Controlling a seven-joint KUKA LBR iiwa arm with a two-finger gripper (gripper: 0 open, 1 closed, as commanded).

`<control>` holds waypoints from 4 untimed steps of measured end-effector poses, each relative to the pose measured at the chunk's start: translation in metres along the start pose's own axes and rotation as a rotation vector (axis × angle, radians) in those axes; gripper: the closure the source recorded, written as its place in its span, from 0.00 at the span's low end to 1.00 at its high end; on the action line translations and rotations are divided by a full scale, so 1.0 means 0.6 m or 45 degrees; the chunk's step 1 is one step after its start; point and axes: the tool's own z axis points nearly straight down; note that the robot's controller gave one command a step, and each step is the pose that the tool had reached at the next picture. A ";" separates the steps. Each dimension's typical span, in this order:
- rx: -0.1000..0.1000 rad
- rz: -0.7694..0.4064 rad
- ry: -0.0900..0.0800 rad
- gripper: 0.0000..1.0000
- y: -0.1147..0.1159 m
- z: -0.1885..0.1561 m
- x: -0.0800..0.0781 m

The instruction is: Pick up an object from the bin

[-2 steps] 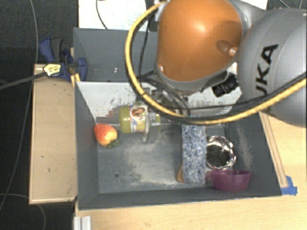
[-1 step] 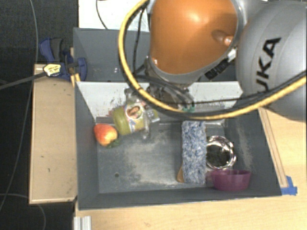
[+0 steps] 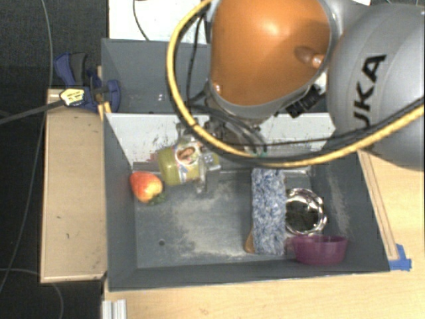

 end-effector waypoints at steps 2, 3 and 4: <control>0.002 0.391 0.001 0.00 0.037 0.021 -0.012; -0.001 -0.049 -0.010 0.00 0.018 0.087 -0.134; 0.000 0.015 -0.007 0.00 0.022 0.099 -0.103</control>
Offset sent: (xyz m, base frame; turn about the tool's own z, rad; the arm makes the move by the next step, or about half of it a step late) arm 0.0011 0.0238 -0.0139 0.3245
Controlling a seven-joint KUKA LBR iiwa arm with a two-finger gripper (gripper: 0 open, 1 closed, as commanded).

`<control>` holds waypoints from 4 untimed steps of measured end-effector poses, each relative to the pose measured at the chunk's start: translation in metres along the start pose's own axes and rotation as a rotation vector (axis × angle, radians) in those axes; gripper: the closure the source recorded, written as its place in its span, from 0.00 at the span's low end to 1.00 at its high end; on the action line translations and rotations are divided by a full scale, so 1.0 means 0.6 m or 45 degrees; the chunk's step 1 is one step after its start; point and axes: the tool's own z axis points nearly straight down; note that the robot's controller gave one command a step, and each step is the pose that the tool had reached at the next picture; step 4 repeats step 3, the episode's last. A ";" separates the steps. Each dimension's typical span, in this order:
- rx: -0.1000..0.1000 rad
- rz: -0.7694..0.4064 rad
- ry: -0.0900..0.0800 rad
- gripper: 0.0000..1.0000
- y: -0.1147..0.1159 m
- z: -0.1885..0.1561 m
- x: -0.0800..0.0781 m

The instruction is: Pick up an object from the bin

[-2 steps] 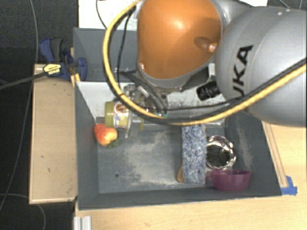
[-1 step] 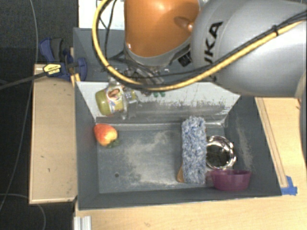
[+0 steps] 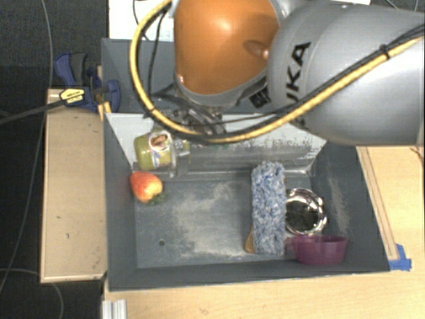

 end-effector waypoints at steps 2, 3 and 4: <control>-0.003 -0.054 0.001 1.00 -0.042 0.098 0.048; -0.004 -0.053 0.001 1.00 -0.042 0.098 0.048; -0.004 -0.053 0.001 1.00 -0.042 0.098 0.048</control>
Offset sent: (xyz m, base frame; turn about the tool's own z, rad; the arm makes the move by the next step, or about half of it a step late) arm -0.0210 -0.0316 -0.0595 -0.0430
